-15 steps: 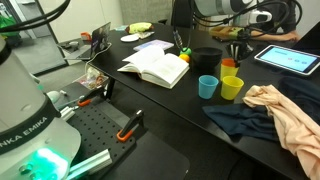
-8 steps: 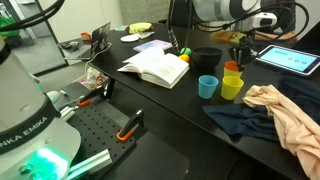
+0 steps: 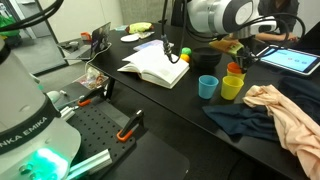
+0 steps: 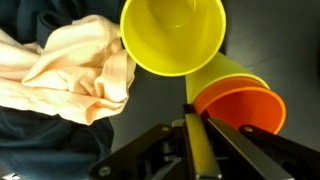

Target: Unstack the four cups.

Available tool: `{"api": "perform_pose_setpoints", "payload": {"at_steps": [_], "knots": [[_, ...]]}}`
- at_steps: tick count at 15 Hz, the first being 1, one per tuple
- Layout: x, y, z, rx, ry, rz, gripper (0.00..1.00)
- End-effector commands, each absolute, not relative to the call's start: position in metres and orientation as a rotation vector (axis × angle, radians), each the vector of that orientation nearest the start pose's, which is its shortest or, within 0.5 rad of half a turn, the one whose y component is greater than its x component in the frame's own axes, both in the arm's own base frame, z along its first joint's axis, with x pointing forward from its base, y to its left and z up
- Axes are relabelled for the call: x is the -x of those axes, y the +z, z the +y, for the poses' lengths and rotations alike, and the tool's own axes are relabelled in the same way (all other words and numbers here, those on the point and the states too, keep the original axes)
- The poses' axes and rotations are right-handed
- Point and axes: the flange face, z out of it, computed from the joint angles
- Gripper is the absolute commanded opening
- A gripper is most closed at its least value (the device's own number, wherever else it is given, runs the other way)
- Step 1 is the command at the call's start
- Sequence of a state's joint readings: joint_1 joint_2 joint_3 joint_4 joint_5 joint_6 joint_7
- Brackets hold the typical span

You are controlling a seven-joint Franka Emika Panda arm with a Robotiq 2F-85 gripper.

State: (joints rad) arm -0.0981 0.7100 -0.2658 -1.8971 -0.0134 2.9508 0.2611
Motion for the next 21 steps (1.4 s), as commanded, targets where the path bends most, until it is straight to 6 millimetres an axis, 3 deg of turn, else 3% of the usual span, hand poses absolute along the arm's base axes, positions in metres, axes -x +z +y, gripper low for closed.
{"api": "perform_pose_setpoints", "payload": {"at_steps": [1, 9, 14, 16, 21], "knots": [[-0.616, 0.197, -0.224, 3.089, -0.667, 0.896, 0.03], [-0.619, 0.196, -0.214, 2.918, -0.659, 0.966, 0.03], [-0.609, 0.194, -0.231, 3.174, -0.445, 0.915, 0.03], [-0.611, 0.197, -0.226, 3.179, -0.424, 0.832, 0.03], [-0.616, 0.197, -0.209, 3.107, -0.448, 0.807, 0.03]]}}
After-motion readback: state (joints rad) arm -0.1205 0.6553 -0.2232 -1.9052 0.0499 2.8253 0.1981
